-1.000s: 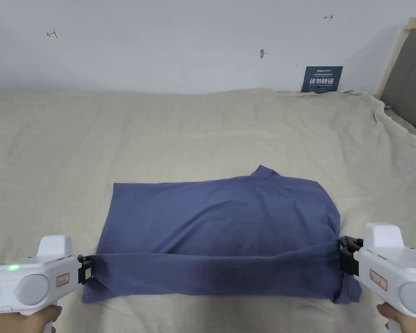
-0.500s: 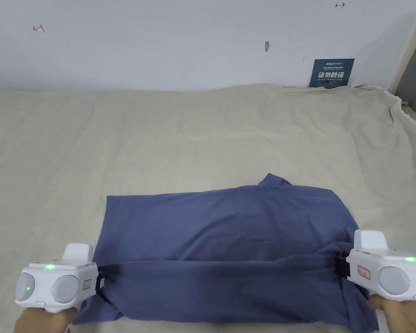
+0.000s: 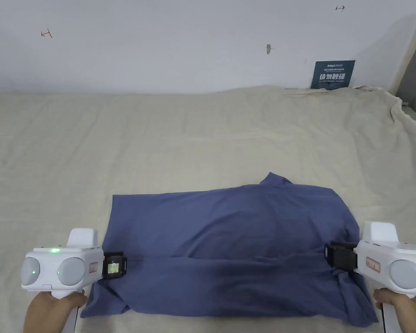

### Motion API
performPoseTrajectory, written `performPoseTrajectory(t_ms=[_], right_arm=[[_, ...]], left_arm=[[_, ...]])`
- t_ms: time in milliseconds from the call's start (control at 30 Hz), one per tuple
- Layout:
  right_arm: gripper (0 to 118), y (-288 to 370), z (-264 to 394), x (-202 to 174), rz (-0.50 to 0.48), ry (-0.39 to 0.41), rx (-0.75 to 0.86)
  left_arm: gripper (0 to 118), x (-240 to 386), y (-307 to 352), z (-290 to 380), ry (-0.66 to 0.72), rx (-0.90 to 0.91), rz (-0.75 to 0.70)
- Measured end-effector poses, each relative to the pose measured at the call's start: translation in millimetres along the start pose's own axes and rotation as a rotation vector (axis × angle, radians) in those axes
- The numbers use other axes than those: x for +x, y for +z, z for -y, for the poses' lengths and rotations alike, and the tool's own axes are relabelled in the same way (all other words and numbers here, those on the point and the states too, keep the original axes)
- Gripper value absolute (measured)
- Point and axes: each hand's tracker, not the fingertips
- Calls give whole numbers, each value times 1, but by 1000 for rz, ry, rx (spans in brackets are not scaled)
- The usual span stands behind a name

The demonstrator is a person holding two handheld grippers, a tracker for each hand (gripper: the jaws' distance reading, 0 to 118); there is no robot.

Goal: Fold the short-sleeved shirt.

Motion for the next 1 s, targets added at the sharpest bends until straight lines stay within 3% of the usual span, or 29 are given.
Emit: performPoseTrajectory(t_ms=[333, 433, 500, 533, 567, 633, 667, 733, 767, 833, 1000], right_arm=[[105, 120, -5, 0, -55, 35, 238], [104, 146, 4, -3, -51, 36, 275], [90, 161, 12, -5, -38, 42, 343], [77, 166, 16, -6, -32, 38, 368], [53, 172, 20, -6, -24, 43, 380], [8, 179, 27, -9, -12, 53, 395], [1, 181, 30, -10, -4, 57, 404], [1, 185, 36, -8, -1, 66, 411], [0, 186, 38, -8, -11, 67, 413], [0, 189, 42, -8, -14, 59, 413], [0, 193, 45, -7, -22, 58, 419]], left_arm=[[111, -1, 102, 3, 48, 268, -6], [111, -2, 121, 13, 73, 296, 7], [108, -1, 131, 22, 60, 298, 23], [104, 1, 135, 27, 51, 301, 16], [92, 4, 139, 32, 44, 313, 6], [60, 6, 147, 41, 42, 342, 3], [46, 6, 151, 46, 50, 368, 4], [40, 7, 154, 54, 62, 381, 11], [17, 7, 156, 57, 58, 377, 22], [0, 6, 157, 61, 21, 350, 67], [0, 3, 156, 68, 33, 316, 75]])
